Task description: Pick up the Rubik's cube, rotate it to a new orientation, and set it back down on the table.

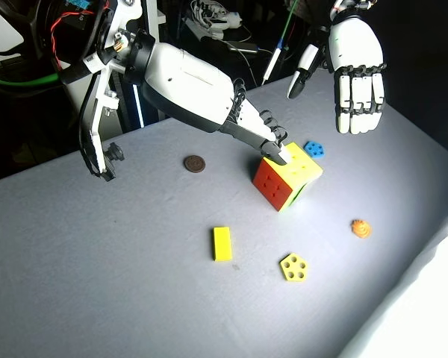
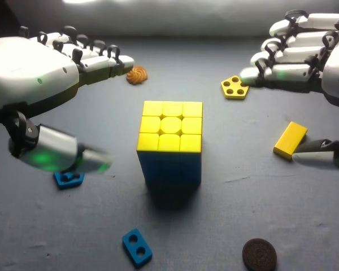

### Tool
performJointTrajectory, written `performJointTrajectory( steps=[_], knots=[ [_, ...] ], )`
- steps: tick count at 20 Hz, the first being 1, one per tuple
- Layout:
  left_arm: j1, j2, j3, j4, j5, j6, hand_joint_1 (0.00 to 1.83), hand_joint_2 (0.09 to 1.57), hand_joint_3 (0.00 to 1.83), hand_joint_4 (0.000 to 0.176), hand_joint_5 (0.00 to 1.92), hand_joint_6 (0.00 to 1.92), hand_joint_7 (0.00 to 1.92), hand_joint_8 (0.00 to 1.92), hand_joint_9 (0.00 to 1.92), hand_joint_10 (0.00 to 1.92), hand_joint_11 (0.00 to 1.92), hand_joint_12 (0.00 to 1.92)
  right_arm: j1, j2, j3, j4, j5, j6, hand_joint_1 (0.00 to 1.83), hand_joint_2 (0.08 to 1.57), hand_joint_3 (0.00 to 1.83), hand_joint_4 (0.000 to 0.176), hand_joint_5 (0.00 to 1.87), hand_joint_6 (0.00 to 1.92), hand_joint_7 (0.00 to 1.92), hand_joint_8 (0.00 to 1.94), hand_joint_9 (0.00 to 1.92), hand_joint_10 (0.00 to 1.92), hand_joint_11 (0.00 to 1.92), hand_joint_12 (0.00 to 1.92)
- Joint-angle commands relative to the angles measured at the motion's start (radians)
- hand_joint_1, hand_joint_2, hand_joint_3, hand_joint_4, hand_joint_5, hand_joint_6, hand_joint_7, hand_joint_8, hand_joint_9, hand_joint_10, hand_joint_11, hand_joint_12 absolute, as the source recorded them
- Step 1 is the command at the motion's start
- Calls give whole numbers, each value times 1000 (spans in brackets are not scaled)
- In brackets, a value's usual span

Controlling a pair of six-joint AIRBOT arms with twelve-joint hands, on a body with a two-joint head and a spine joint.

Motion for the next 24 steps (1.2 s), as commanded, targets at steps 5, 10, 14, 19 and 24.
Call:
performJointTrajectory(
  steps=[5, 10, 14, 19, 24],
  knots=[
    [-20, 5, 5, 9, -89, -1, 432, 1136, 5, 0, 0, 0, 0, 0, 0, 0, 0, 255, 16, 5, -1, 2, 122, -15, 362, 1161, 0, 0, 28, 1, 75, 1, 87, 0, 0, 143],
    [-33, -1, 15, 17, -71, -1, 729, 1064, 0, 0, 0, 0, 0, 0, 0, 0, 0, 72, 16, 5, -1, 2, 121, -26, 359, 1156, 0, 0, 25, 0, 67, 2, 94, 2, 0, 215],
    [-72, -53, 45, 20, -37, -1, 934, 1028, 0, 0, 0, 0, 0, 0, 0, 0, 1, 1, 16, 5, -1, 2, 125, -26, 361, 1151, 0, 0, 31, 2, 70, 1, 93, 5, 0, 157],
    [-9, -150, 54, -101, -177, -1, 1056, 1024, 0, 2, 0, 0, 0, 0, 0, 0, 0, 0, 16, 5, -1, 2, 124, -30, 327, 1169, 3, 0, 0, 0, 47, 1, 62, 3, 0, 0],
    [33, -194, 48, -265, -240, 93, 1003, 1015, 0, 0, 0, 0, 0, 0, 0, 0, 0, 0, 17, 4, -1, 2, 120, -40, 375, 1156, 0, 0, 14, 3, 63, 1, 82, 8, 13, 19]
  ],
)
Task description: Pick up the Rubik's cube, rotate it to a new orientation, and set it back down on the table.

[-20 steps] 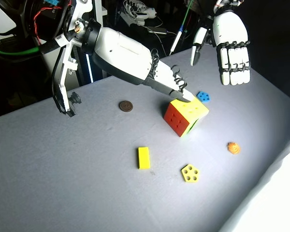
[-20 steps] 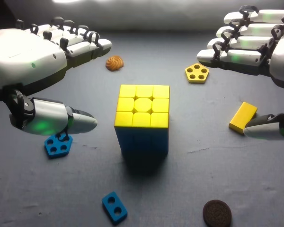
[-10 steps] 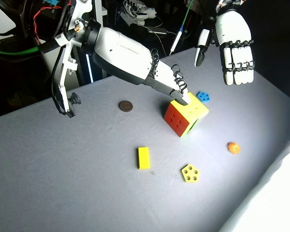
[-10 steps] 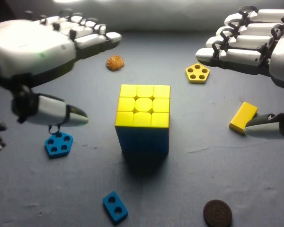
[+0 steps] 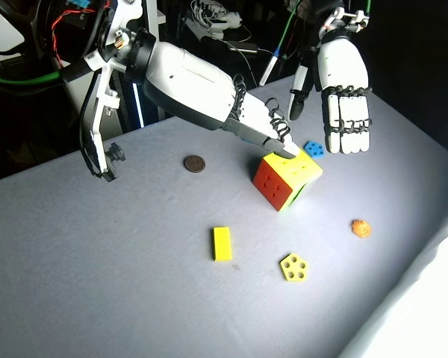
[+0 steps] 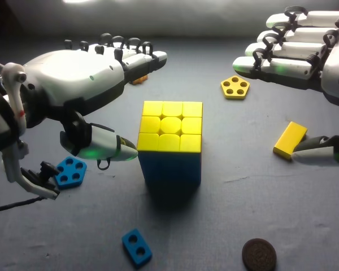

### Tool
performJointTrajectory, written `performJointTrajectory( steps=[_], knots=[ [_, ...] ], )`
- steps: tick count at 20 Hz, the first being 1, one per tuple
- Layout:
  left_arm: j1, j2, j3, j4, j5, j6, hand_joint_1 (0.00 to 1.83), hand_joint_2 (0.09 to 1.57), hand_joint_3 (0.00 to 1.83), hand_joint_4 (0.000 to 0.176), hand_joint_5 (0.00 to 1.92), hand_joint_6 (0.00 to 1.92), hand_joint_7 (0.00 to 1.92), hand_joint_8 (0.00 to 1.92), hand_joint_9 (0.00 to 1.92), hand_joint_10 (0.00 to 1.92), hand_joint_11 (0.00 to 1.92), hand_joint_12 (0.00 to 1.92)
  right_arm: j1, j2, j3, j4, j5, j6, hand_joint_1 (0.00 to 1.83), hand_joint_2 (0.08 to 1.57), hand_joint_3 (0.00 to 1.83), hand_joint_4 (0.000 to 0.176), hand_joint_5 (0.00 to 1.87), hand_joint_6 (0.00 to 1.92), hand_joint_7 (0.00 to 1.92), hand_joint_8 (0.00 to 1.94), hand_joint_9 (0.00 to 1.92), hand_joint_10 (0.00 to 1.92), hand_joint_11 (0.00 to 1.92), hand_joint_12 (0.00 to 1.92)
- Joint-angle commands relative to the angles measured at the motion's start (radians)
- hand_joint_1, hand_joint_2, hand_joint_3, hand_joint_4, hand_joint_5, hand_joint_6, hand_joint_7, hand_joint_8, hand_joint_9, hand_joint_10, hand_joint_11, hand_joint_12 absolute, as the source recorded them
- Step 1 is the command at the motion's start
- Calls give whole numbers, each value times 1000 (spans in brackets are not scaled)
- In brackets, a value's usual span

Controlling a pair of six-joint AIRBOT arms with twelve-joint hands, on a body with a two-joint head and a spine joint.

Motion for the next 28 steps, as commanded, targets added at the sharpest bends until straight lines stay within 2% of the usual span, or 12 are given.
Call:
performJointTrajectory(
  steps=[1, 3, 6, 7, 9, 13, 18, 22, 25, 26, 27, 28],
  knots=[
    [-10, -5, 7, -11, -65, 35, 1000, 1019, 0, 0, 0, 0, 0, 0, 0, 0, 0, 0, 16, 5, -1, 1, 113, -1, 365, 1159, 0, 0, 18, 4, 67, 3, 84, 8, 14, 25],
    [-20, -21, 25, -116, -4, 138, 1000, 1007, 0, 0, 0, 0, 0, 0, 0, 0, 0, 0, 16, 5, -1, 1, 111, -5, 367, 1159, 0, 0, 28, 5, 86, 3, 95, 5, 0, 127],
    [-27, -44, 41, -233, 28, 269, 1004, 1002, 0, 0, 0, 0, 0, 0, 0, 0, 0, 0, 16, 5, -1, 1, 109, -8, 343, 1171, 3, 0, 1, 0, 72, 0, 84, 1, 0, 54],
    [-28, -51, 44, -262, 28, 304, 1013, 1000, 0, 0, 0, 0, 0, 0, 0, 0, 0, 0, 16, 5, -1, 1, 109, -8, 361, 1165, 0, 0, 6, 2, 80, 1, 90, 3, 0, 90],
    [-31, -67, 55, -281, 31, 336, 1013, 1014, 0, 0, 0, 0, 0, 0, 0, 0, 0, 0, 16, 5, -2, 1, 109, -8, 350, 1168, 0, 0, 6, 2, 73, 6, 82, 7, 0, 34],
    [-39, -101, 90, -356, 59, 422, 1057, 992, 0, 0, 0, 0, 0, 0, 0, 0, 0, 0, 16, 5, -2, 1, 110, -8, 356, 1157, 0, 0, 28, 4, 98, 2, 126, 14, 0, 161],
    [-38, -123, 109, -450, 59, 522, 1039, 989, 0, 3, 0, 0, 0, 0, 0, 0, 0, 0, 16, 5, -2, 1, 110, -8, 338, 1168, 3, 0, 22, 3, 82, 1, 106, 2, 0, 123],
    [-27, -148, 122, -471, 59, 541, 992, 1002, 0, 0, 0, 0, 0, 0, 0, 0, 0, 0, 16, 5, -2, 1, 110, -8, 322, 1180, 2, 0, 0, 0, 61, 1, 93, 1, 0, 73],
    [-19, -174, 139, -478, 60, 542, 1039, 976, 0, 0, 0, 0, 0, 0, 0, 0, 0, 0, 16, 5, -2, 1, 110, -8, 317, 1182, 2, 0, 17, 5, 57, 2, 78, 2, 0, 12],
    [-17, -180, 143, -481, 59, 542, 1030, 961, 0, 10, 0, 0, 0, 0, 0, 0, 0, 0, 16, 5, -2, 1, 111, -8, 301, 1180, 1, 0, 14, 3, 53, 0, 87, 6, 21, 22],
    [-15, -187, 148, -482, 59, 542, 995, 980, 0, 9, 0, 0, 0, 0, 0, 0, 0, 0, 17, 5, -2, 1, 111, -8, 311, 1172, 1, 0, 32, 0, 63, 0, 105, 2, 3, 230],
    [-15, -193, 154, -482, 59, 542, 951, 992, 0, 5, 0, 0, 0, 0, 0, 0, 0, 0, 17, 5, -2, 1, 111, -8, 281, 1181, 4, 0, 18, 0, 57, 0, 91, 0, 0, 228]
  ],
)
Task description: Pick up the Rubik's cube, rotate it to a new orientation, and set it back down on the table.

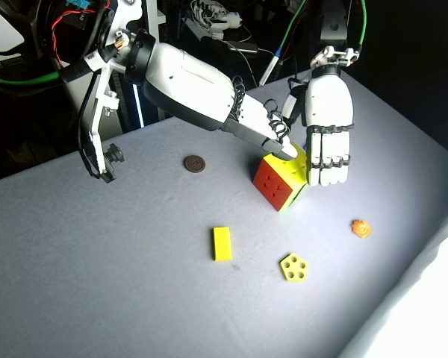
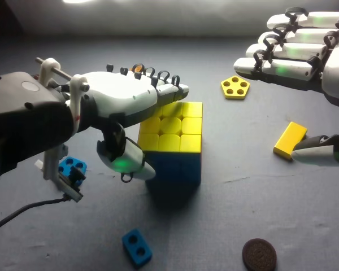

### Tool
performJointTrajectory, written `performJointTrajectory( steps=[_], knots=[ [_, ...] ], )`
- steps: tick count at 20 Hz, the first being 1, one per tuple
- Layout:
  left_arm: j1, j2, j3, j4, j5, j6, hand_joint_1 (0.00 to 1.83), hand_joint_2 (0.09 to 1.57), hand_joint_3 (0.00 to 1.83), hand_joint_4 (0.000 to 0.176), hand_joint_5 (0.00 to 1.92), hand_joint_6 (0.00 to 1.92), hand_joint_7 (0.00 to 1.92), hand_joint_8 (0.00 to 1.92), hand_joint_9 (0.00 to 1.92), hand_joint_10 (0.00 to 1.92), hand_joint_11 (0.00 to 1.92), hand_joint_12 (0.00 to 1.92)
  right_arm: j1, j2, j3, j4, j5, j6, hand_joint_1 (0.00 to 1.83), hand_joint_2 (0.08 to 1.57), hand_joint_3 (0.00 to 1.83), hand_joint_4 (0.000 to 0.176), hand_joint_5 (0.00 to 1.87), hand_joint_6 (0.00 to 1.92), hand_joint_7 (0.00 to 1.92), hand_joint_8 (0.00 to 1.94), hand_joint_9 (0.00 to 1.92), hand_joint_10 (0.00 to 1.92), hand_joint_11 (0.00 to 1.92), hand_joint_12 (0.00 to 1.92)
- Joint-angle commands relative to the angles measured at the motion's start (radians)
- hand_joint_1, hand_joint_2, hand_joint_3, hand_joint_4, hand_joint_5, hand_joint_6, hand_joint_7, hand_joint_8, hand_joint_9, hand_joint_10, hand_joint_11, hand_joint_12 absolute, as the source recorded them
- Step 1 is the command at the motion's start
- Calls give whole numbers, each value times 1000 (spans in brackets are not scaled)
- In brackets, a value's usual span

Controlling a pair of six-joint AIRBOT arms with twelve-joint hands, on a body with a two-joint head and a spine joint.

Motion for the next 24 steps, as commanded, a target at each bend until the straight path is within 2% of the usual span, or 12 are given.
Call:
performJointTrajectory(
  steps=[1, 4, 5, 7, 8, 11, 14, 16, 17, 21, 22, 24],
  knots=[
    [-5, -3, 7, 19, -20, 3, 979, 969, 0, 13, 0, 0, 0, 0, 0, 0, 33, 15, 18, 4, -1, 1, 117, -2, 291, 1172, 0, 0, 32, 5, 78, 4, 94, 2, 0, 167],
    [-10, -22, 35, 19, -18, 8, 939, 943, 0, 23, 0, 0, 0, 0, 0, 0, 16, 12, 19, 4, -1, 1, 117, -2, 298, 1154, 0, 0, 7, 4, 62, 0, 62, 0, 0, 4],
    [-11, -26, 42, 19, -16, 8, 946, 939, 0, 24, 0, 0, 0, 0, 0, 0, 15, 13, 20, 4, -1, 1, 117, -2, 319, 1147, 0, 0, 29, 13, 89, 10, 93, 14, 40, 23],
    [-12, -32, 56, 19, -14, 8, 950, 944, 0, 22, 0, 0, 0, 0, 0, 0, 21, 18, 20, 4, -1, 1, 117, -2, 346, 1132, 0, 0, 71, 13, 105, 8, 116, 7, 1, 319],
    [-12, -35, 62, 19, -14, 8, 930, 968, 0, 27, 0, 0, 0, 0, 0, 0, 10, 15, 20, 4, -1, 1, 117, -2, 364, 1127, 0, 0, 105, 20, 124, 8, 136, 12, 0, 383],
    [-6, -40, 72, 19, -14, 8, 1021, 967, 0, 25, 0, 0, 0, 0, 0, 0, 0, 2, 20, 4, -1, 1, 117, -2, 375, 1121, 0, 0, 133, 17, 177, 11, 159, 15, 0, 354],
    [2, -50, 83, 19, -10, 8, 1036, 970, 0, 21, 0, 0, 0, 0, 0, 0, 7, 3, 20, 4, -1, 1, 117, -2, 384, 1127, 0, 0, 113, 3, 162, 0, 162, 11, 0, 363],
    [5, -61, 95, 19, -7, 8, 933, 981, 3, 18, 0, 0, 0, 0, 0, 0, 14, 8, 20, 4, -1, 1, 117, -2, 375, 1126, 0, 0, 93, 2, 132, 3, 131, 1, 0, 427],
    [5, -66, 101, 19, -7, 8, 940, 985, 5, 20, 0, 0, 0, 0, 0, 0, 12, 8, 20, 4, -1, 1, 117, -2, 382, 1122, 0, 0, 97, 3, 155, 7, 135, 2, 0, 480],
    [11, -83, 126, 19, -7, 8, 931, 975, 0, 29, 0, 0, 0, 0, 0, 0, 0, 0, 20, 4, -1, 1, 117, -2, 329, 1133, 3, 0, 118, 3, 128, 2, 105, 3, 0, 145],
    [12, -87, 132, 19, -7, 8, 933, 966, 0, 28, 0, 0, 0, 0, 0, 0, 0, 0, 20, 4, -1, 1, 117, -2, 334, 1131, 1, 0, 123, 3, 147, 3, 128, 9, 0, 286],
    [14, -95, 141, 19, -7, 9, 927, 973, 0, 29, 0, 0, 0, 0, 0, 0, 0, 0, 20, 4, -1, 1, 117, -2, 357, 1128, 0, 0, 108, 2, 126, 1, 113, 1, 0, 263]
  ],
)
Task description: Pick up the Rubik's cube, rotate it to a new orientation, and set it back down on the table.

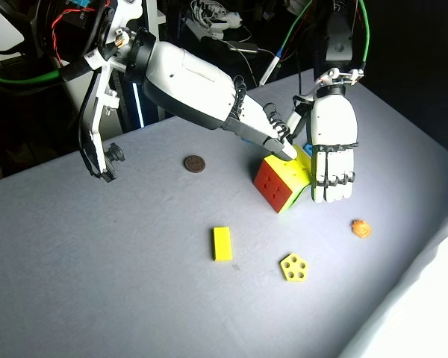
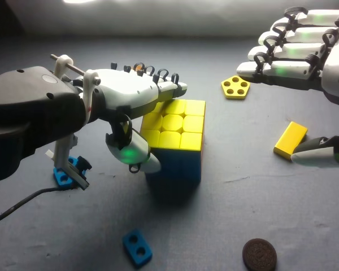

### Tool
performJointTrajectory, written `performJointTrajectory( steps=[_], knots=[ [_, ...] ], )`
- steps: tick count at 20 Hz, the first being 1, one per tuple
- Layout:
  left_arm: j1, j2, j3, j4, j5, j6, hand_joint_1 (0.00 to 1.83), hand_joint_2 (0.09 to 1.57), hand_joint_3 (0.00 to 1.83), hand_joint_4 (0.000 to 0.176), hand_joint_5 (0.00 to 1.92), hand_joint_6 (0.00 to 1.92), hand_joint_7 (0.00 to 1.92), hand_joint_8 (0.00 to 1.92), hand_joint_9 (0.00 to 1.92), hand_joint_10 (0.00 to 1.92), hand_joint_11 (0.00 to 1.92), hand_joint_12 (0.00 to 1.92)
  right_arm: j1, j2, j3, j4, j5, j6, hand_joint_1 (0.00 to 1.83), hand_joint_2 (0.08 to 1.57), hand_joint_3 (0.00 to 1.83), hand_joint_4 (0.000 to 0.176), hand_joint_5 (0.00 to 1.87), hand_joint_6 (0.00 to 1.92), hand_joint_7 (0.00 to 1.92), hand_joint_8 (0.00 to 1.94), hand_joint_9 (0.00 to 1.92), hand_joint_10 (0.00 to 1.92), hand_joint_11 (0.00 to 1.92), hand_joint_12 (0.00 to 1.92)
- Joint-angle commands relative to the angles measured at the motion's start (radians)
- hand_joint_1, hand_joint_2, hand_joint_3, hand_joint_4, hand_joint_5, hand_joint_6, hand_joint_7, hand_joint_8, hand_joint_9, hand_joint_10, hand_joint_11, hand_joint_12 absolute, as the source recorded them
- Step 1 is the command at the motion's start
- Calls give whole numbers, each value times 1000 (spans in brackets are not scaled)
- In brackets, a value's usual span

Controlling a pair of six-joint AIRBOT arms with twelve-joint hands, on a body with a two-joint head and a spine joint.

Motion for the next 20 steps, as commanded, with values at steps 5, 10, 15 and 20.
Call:
performJointTrajectory(
  steps=[5, 10, 15, 20],
  knots=[
    [9, -17, 16, 14, -23, 4, 954, 956, 0, 32, 0, 0, 0, 0, 0, 0, 0, 0, 14, 4, -1, 1, 111, -2, 362, 1130, 2, 0, 71, 1, 99, 1, 109, 0, 0, 326],
    [20, -24, 22, 12, -18, 4, 902, 984, 6, 23, 0, 0, 0, 0, 0, 0, 0, 0, 14, 4, -2, 1, 75, -7, 384, 1129, 1, 0, 63, 5, 99, 4, 108, 2, 0, 329],
    [21, -24, 22, 10, -16, 4, 885, 977, 4, 21, 0, 0, 0, 0, 0, 0, 2, 2, 15, 4, -2, 1, 79, -10, 396, 1119, 0, 0, 103, 10, 129, 5, 141, 10, 0, 463],
    [21, -22, 24, 7, -16, 4, 949, 967, 0, 30, 0, 0, 0, 0, 0, 0, 24, 12, 15, 4, -2, 1, 80, -13, 367, 1127, 1, 0, 79, 6, 119, 9, 121, 6, 0, 359]
  ],
)
